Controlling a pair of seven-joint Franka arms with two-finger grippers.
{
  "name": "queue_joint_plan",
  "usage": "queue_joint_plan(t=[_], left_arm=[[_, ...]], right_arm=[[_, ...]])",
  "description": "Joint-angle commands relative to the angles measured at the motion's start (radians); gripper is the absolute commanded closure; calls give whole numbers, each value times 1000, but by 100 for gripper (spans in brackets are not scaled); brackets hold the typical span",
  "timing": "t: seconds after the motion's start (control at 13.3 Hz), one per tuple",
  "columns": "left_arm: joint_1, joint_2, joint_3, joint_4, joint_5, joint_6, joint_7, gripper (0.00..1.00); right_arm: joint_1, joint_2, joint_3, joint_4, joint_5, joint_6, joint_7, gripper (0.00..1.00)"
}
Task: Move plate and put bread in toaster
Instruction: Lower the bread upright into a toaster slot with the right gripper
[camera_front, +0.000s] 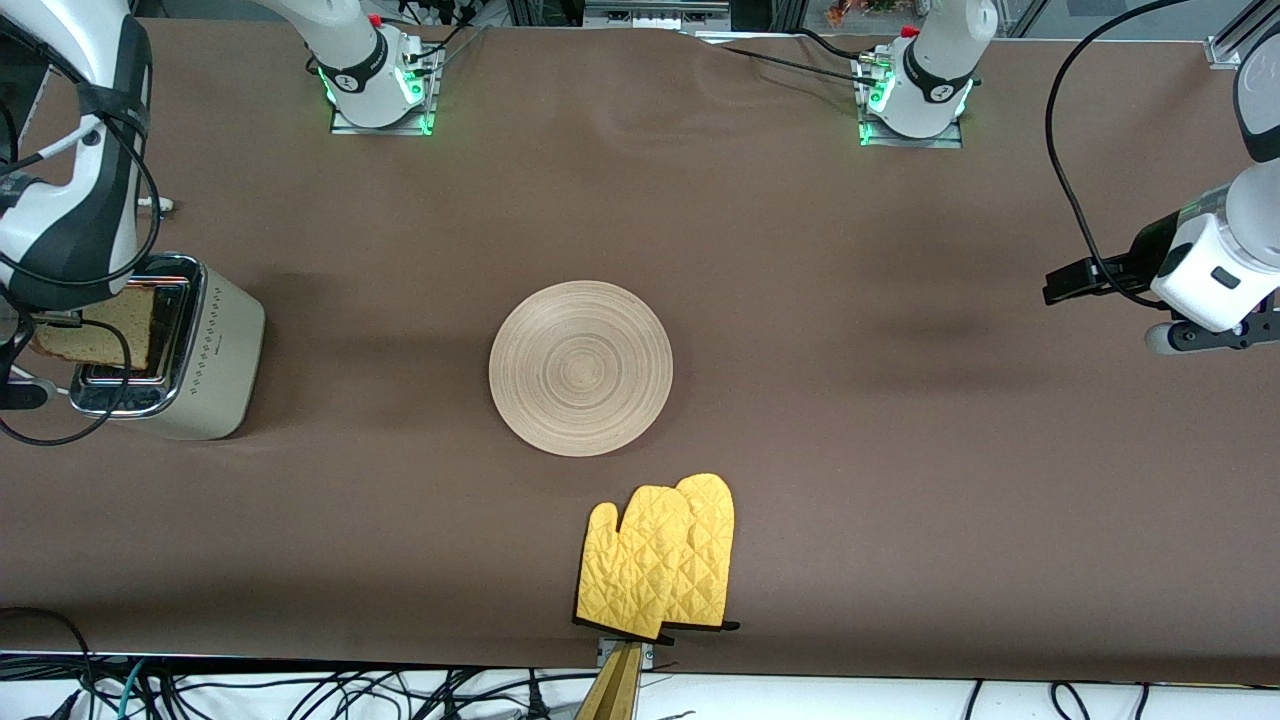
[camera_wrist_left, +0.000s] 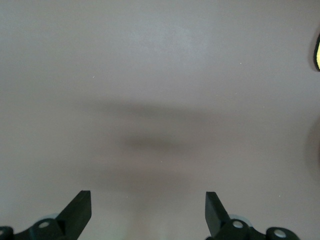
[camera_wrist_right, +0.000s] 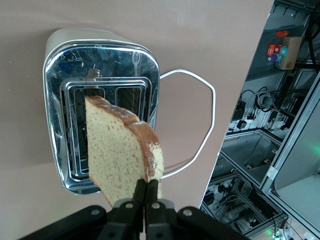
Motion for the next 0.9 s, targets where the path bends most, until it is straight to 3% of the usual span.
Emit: queue_joint_plan(t=[0.0,0.38,0.82], left_arm=[[21,-10,-2,21,-40,-17,82,0],[87,-8,1,19,-71,-26,209,0],[105,-8,-3,18,-71,-60,207,0]], right_arm=[[-6,17,1,2,-6,11,-16,100],[-6,27,3,-41,-2,40,-14,100],[-9,47,3,-62,24,93,3,100]])
